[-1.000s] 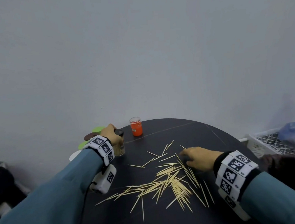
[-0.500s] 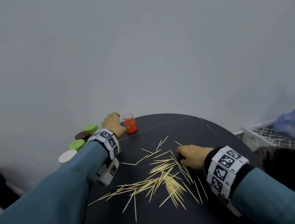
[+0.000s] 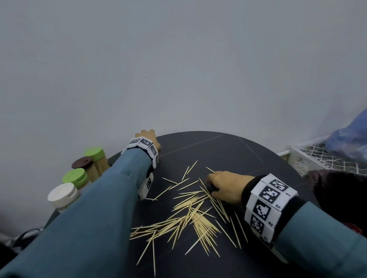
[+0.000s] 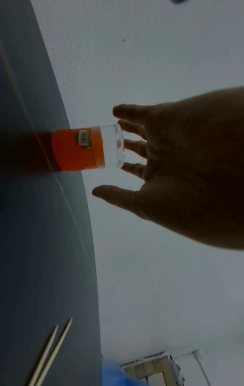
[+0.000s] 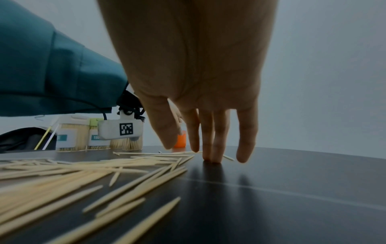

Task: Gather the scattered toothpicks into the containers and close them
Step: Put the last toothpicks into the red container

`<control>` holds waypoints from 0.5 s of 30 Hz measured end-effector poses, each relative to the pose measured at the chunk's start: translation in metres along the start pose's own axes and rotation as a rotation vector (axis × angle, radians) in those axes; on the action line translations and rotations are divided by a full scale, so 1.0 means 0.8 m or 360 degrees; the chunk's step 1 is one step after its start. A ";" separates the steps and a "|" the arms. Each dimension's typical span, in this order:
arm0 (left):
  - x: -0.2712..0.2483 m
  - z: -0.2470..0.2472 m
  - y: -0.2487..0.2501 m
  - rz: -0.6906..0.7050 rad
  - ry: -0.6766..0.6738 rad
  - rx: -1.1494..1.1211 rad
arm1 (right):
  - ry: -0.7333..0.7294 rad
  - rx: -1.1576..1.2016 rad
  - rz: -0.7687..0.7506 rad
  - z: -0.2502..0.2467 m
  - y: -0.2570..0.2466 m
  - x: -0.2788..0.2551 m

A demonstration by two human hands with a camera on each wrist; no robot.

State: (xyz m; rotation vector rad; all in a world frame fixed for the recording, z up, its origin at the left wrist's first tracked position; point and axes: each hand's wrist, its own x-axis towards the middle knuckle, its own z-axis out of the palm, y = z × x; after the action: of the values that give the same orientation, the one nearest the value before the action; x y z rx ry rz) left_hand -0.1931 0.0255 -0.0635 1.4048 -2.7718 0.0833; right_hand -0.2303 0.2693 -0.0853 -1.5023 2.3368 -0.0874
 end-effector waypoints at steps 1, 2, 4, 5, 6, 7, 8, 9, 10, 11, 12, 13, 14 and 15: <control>0.000 0.002 0.002 -0.0020 0.0034 0.0009 | -0.0006 -0.0004 -0.0001 0.000 0.000 0.000; 0.000 0.005 0.004 -0.0035 0.0071 0.0013 | -0.0010 -0.0010 -0.0003 0.000 0.000 0.000; -0.002 0.008 0.008 -0.0040 0.0135 -0.0009 | -0.0009 -0.0013 -0.0011 0.000 0.000 0.000; -0.005 0.008 0.011 -0.0051 0.0140 -0.0012 | -0.0008 -0.0014 -0.0012 0.000 0.000 0.000; -0.006 0.007 0.012 -0.0059 0.0133 -0.0011 | -0.0009 -0.0016 -0.0012 0.000 0.000 0.000; -0.008 0.005 0.013 -0.0055 0.0112 -0.0035 | -0.0009 -0.0020 -0.0011 0.000 0.000 0.000; -0.010 0.001 0.014 -0.0033 0.0091 -0.0081 | -0.0008 -0.0021 -0.0011 0.000 0.000 0.000; -0.011 -0.002 0.014 0.0008 0.0068 -0.0142 | -0.0003 -0.0019 -0.0013 0.000 0.000 0.000; -0.012 -0.006 0.013 0.0046 0.0057 -0.0222 | 0.0001 -0.0015 -0.0015 0.000 0.001 0.000; -0.015 -0.009 0.010 0.0067 0.0061 -0.0324 | 0.0001 -0.0011 -0.0016 0.000 0.001 0.000; -0.017 -0.013 0.007 0.0079 0.0082 -0.0437 | -0.0001 -0.0010 -0.0016 0.001 0.001 0.000; -0.021 -0.017 0.004 0.0084 0.0103 -0.0552 | -0.0006 -0.0011 -0.0014 0.001 0.001 -0.001; -0.027 -0.022 0.001 0.0101 0.0121 -0.0666 | -0.0010 -0.0013 -0.0013 0.001 0.001 -0.001; -0.033 -0.029 -0.001 0.0125 0.0128 -0.0763 | -0.0012 -0.0016 -0.0012 0.001 0.001 -0.001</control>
State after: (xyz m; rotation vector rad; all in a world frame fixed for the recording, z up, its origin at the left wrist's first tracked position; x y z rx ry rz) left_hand -0.1770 0.0481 -0.0418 1.1400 -2.5403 -0.4781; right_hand -0.2308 0.2703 -0.0859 -1.5136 2.3294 -0.0723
